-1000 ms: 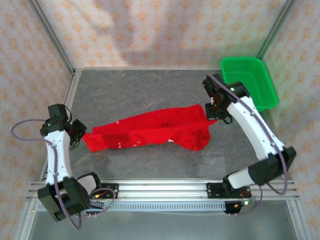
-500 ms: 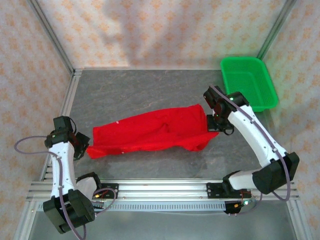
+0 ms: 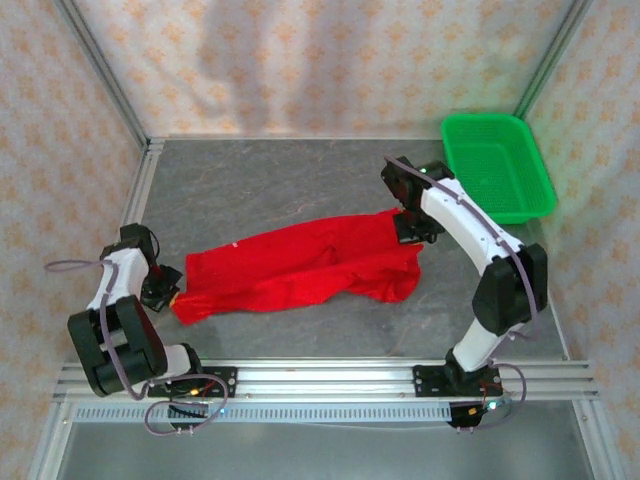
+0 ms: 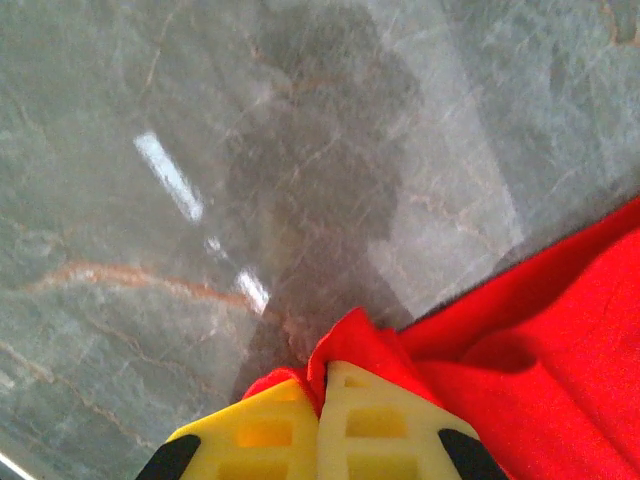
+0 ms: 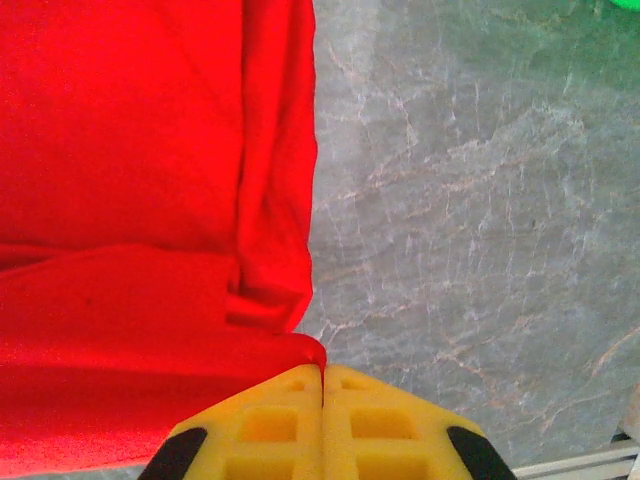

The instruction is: Fold and stack the t-shirts

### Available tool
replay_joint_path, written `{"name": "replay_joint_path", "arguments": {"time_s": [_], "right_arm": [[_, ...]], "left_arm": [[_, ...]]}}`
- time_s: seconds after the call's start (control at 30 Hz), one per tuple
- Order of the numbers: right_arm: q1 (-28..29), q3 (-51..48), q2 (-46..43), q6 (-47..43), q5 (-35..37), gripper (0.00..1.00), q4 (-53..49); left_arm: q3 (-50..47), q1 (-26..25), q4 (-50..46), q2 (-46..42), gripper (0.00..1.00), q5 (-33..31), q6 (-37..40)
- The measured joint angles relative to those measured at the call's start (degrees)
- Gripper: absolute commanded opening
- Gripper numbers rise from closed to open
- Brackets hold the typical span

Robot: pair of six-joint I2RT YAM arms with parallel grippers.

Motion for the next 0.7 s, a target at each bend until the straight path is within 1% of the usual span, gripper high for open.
{"name": "replay_joint_path", "arguments": {"time_s": [0.2, 0.43, 0.7], "right_arm": [[0.0, 2.3, 4.3, -2.0, 2.5, 0.0, 1.2], [0.0, 3.7, 8.5, -3.8, 5.5, 0.0, 1.9], [0.0, 7.8, 12.3, -4.6, 7.4, 0.0, 2.6]], "left_arm": [[3.6, 0.0, 1.7, 5.4, 0.0, -0.3, 2.1], [7.8, -3.4, 3.5, 11.5, 0.0, -0.5, 4.5], [12.4, -4.9, 3.7, 15.6, 0.0, -1.3, 6.0]]}}
